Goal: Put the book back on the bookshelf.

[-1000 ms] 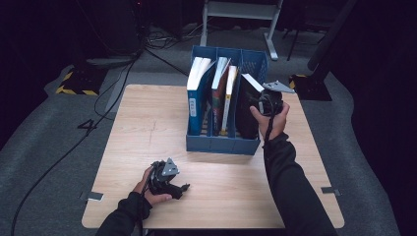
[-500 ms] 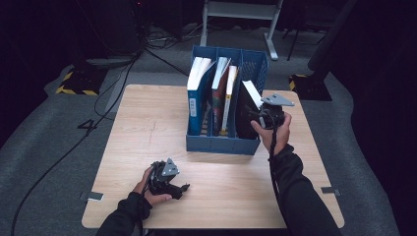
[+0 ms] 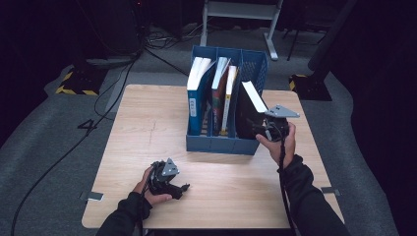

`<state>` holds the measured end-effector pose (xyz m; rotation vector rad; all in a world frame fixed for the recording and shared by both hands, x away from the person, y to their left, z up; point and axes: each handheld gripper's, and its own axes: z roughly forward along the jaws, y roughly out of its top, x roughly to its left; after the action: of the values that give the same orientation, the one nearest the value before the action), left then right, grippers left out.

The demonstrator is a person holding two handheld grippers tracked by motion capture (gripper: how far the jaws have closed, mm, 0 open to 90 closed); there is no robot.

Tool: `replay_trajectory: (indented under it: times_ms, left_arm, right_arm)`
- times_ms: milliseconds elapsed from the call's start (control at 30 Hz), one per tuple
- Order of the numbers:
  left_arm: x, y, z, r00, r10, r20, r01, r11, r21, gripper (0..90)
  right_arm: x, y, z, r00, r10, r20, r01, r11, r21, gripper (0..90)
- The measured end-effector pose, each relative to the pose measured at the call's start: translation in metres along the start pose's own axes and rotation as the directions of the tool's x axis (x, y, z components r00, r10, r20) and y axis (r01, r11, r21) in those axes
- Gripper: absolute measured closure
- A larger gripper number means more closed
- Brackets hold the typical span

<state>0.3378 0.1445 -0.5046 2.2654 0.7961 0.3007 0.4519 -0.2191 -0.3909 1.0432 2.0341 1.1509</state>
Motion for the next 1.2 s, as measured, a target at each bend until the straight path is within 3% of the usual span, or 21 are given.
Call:
replay_trajectory:
  times_ms: [100, 267, 467, 600, 733, 1200]
  left_arm:
    - [0.0, 0.0, 0.0, 1.0, 0.0, 0.0, 0.0, 1.0, 0.0, 14.7]
    - [0.0, 0.0, 0.0, 1.0, 0.0, 0.0, 0.0, 1.0, 0.0, 14.7]
    - [0.0, 0.0, 0.0, 1.0, 0.001, 0.0, -0.001, 1.0, 0.0, 14.8]
    - [0.0, 0.0, 0.0, 1.0, 0.0, 0.0, 0.0, 1.0, 0.0, 14.7]
    - [0.0, 0.0, 0.0, 1.0, 0.0, 0.0, 0.0, 1.0, 0.0, 14.7]
    - [0.0, 0.0, 0.0, 1.0, 0.0, 0.0, 0.0, 1.0, 0.0, 14.7]
  right_arm:
    - [-0.002, -0.009, -0.001, 0.9992, -0.021, -0.034, 0.022, 1.0, 0.021, 42.3]
    - [-0.005, -0.021, -0.004, 0.996, -0.051, -0.073, 0.051, 0.999, 0.001, 44.4]
    - [-0.015, -0.03, -0.006, 0.9877, -0.049, -0.149, 0.049, 0.999, -0.005, 47.1]
    - [-0.017, -0.033, -0.006, 0.9821, -0.088, -0.166, 0.088, 0.996, -0.006, 47.6]
    - [-0.017, -0.033, -0.002, 0.9782, -0.091, -0.187, 0.089, 0.996, -0.019, 46.8]
    - [0.003, -0.018, 0.016, 0.9829, -0.108, -0.149, 0.11, 0.994, 0.004, 40.4]
